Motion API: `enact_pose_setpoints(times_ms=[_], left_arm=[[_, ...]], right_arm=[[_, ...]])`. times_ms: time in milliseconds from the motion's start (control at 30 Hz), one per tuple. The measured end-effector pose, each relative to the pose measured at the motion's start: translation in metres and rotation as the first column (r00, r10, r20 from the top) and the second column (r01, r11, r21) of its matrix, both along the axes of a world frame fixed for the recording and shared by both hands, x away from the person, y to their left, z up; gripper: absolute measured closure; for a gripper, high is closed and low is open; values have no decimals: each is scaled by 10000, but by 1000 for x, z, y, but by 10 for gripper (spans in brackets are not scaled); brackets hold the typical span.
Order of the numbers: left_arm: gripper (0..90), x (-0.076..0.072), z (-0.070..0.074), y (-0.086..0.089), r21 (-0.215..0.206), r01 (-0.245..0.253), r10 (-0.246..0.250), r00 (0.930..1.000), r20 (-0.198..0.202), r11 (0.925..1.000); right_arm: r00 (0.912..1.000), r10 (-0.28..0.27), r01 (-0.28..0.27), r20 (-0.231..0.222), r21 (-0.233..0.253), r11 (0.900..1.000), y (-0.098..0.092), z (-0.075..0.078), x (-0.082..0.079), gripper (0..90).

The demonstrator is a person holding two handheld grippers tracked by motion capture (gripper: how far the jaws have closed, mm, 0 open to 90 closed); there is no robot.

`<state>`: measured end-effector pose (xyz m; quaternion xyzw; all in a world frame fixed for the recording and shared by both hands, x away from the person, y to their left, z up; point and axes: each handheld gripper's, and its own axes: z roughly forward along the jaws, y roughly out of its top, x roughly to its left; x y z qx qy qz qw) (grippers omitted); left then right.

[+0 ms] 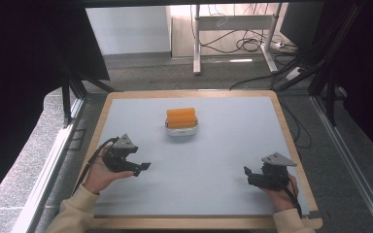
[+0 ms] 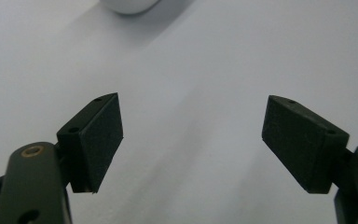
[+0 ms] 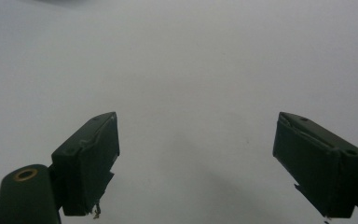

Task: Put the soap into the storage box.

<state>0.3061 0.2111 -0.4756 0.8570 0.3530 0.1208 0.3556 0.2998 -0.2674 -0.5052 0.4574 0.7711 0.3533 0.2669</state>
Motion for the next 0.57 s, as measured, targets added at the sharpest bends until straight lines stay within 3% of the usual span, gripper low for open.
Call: enact_pose_setpoints(times_ms=[33, 100, 167, 300, 467, 567], left_arm=[[205, -1, -3, 1, -59, -47, 47, 10000, -54, 10000], [194, -1, -8, 1, 277, 43, -36, 9997, -261, 9996], [194, -1, -7, 3, 133, -188, 191, 9996, -214, 9997], [195, -1, -7, 2, 57, -179, 181, 9994, -294, 9998], [191, -1, -6, 1, 313, -95, 104, 9996, -274, 9995], [191, -1, -3, 6, 67, -239, 240, 9995, -228, 9997]], right_arm=[[10000, -4, 4, -5, 6, 10000, 0, 0, 0, 148], [10000, 4, -4, -36, -4, 10000, 0, 0, 0, 148], [10000, 34, -34, -36, 13, 10000, 0, -1, 0, 148], [9999, 131, -132, 89, 134, 9998, 0, 0, -1, 149], [9987, 435, -437, 268, 69, 9990, 2, 0, -2, 149], [9978, 562, -571, 357, 240, 9981, 2, 0, -1, 150]])
